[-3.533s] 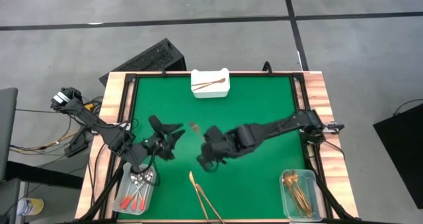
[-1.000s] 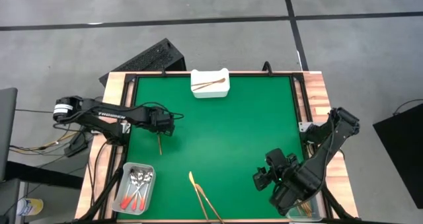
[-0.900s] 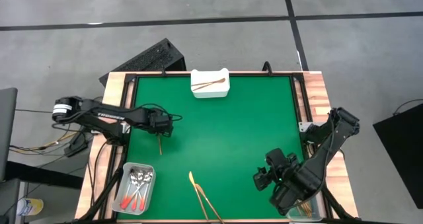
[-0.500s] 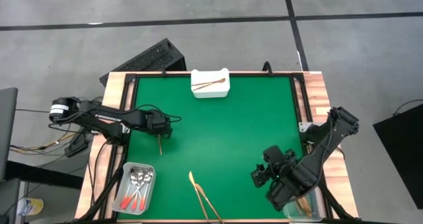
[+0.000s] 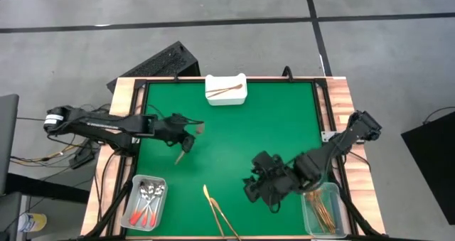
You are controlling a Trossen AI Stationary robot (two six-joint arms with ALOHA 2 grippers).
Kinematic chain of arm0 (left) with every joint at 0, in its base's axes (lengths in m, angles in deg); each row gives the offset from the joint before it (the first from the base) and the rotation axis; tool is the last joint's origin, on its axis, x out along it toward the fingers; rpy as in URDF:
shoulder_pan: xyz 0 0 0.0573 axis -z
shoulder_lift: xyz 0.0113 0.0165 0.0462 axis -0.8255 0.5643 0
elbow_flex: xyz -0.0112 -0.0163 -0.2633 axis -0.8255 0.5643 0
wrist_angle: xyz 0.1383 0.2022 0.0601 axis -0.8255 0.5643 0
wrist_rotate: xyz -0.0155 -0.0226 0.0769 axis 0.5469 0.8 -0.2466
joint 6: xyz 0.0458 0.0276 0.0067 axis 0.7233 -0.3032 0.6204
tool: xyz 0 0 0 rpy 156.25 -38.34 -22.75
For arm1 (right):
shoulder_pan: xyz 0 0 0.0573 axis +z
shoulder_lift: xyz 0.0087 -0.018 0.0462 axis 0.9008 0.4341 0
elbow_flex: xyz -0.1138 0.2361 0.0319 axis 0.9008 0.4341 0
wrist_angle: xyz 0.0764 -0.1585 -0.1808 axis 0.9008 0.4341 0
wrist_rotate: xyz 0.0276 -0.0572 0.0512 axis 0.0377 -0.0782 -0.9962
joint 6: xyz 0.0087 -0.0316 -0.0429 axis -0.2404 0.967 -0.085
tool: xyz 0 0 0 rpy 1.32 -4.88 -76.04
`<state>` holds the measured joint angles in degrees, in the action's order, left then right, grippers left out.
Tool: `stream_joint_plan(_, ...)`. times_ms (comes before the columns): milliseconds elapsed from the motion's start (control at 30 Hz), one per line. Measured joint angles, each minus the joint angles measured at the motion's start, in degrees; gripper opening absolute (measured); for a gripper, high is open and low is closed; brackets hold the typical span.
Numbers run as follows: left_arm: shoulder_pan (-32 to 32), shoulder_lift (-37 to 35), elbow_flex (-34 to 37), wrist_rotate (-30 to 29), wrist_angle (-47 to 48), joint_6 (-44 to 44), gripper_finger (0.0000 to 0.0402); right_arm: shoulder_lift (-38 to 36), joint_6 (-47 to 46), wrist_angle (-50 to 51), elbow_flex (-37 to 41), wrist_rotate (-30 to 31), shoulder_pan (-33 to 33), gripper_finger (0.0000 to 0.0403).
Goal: Sort silverware by color (type)
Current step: Put the gold fork into the transparent bin
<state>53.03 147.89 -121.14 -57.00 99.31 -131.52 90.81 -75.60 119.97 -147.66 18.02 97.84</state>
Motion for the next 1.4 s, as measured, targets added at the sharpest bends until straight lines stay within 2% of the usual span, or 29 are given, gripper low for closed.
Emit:
stream_joint_plan(100, 2.97, -3.07, -2.88, -0.03, -7.71, 5.62, 0.0002, -0.02, 5.46, -6.3, -0.02, 0.12, -2.28, 0.0257)
stream_joint_plan(267, 8.75, -4.98, -6.38, 1.67, -18.21, 18.8, 0.0001, -0.14, 8.3, -8.49, 0.0, 2.71, -4.74, 0.0257)
stream_joint_plan(367, 12.12, -4.49, -7.91, -0.89, -20.22, 23.0, 0.0001, -0.63, 11.87, -12.09, 0.02, 3.05, -6.52, 0.0257)
stream_joint_plan(467, 14.46, -3.3, -9.25, -5.39, -20.44, 23.46, 0.0001, -0.66, 18.81, -19.94, 0.0, 3.18, -8.41, 0.0258)
stream_joint_plan(600, 16.05, -1.67, -10.88, -6.43, -20.83, 23.74, 0.0001, -0.69, 26.35, -29.72, -0.02, 2.42, -10.41, 0.0258)
stream_joint_plan(833, 18.95, -0.21, -12.15, -6.04, -25.8, 25.89, 0.0, -0.7, 29.48, -31.53, -0.02, 1.86, -12.47, 0.0258)
stream_joint_plan(1100, 19.91, -0.19, -12.15, -6.06, -27.82, 26.86, 0.0, -0.68, 36.67, -38.46, -0.02, 1.63, -14.18, 0.0248)
stream_joint_plan(1200, 19.91, 0.53, -12.15, -6.05, -29.33, 27.6, 0.0, -0.56, 37.55, -40.54, -0.02, 0.75, -15.04, 0.0226)
stream_joint_plan(1267, 19.91, 1.4, -12.15, -6.03, -31.52, 28.47, 0.0, 0.08, 37.6, -42.0, -0.04, -0.08, -15.83, 0.0195)
stream_joint_plan(1400, 19.81, 3.78, -12.19, -6.61, -36.88, 29.03, 0.0001, 0.15, 37.6, -41.27, -0.02, -0.27, -16.13, 0.0086)
